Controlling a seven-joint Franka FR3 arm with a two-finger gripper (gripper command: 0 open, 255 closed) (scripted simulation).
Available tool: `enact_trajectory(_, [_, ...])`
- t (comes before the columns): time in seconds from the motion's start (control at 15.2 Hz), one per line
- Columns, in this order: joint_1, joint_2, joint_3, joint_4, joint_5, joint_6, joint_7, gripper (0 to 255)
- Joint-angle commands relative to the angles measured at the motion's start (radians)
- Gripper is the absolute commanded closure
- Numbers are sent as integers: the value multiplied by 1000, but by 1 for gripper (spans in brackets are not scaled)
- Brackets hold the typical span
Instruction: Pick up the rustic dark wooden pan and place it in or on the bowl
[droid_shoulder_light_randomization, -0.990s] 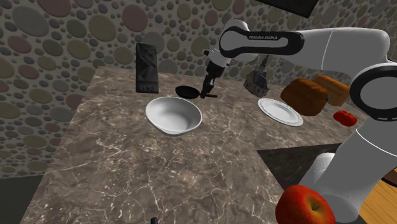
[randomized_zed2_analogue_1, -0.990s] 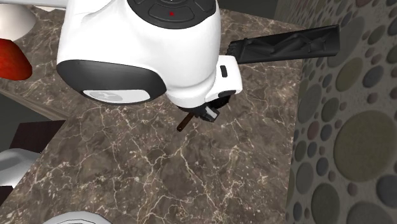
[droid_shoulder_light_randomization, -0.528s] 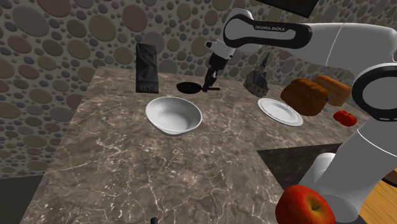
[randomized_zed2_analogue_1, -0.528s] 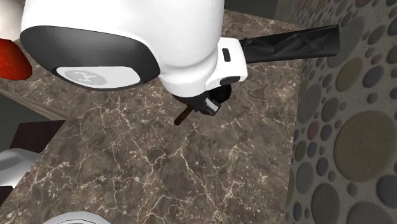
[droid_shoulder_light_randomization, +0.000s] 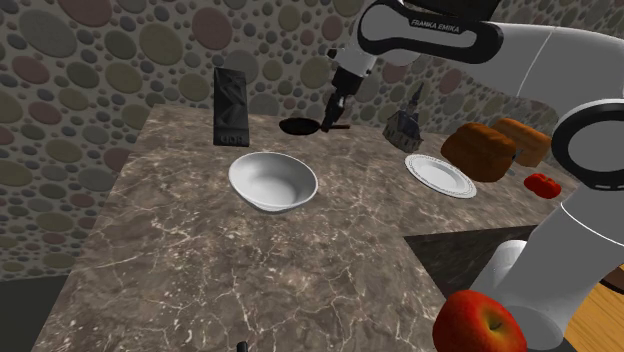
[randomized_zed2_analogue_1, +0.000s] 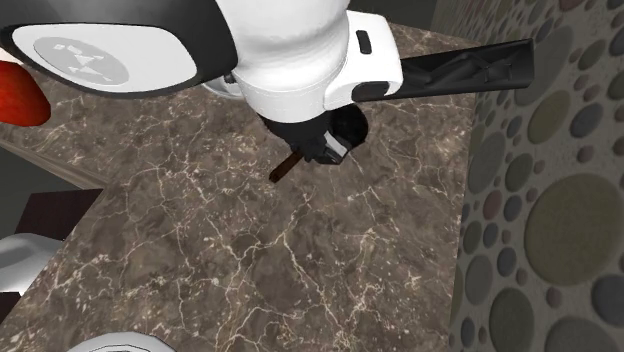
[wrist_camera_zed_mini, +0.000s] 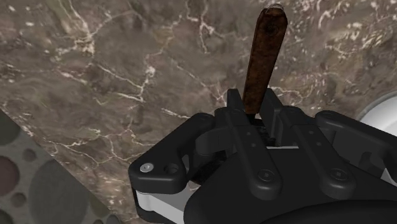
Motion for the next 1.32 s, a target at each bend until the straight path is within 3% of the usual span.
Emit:
enact_trajectory(0.0, [-2, 5, -1, 32, 0, -27, 2, 255])
enact_trajectory(0.46, [-5, 24, -4, 141, 2, -118, 14, 255])
enact_trajectory(1.25, [132, -165, 146, -90, -35, -25, 291, 255])
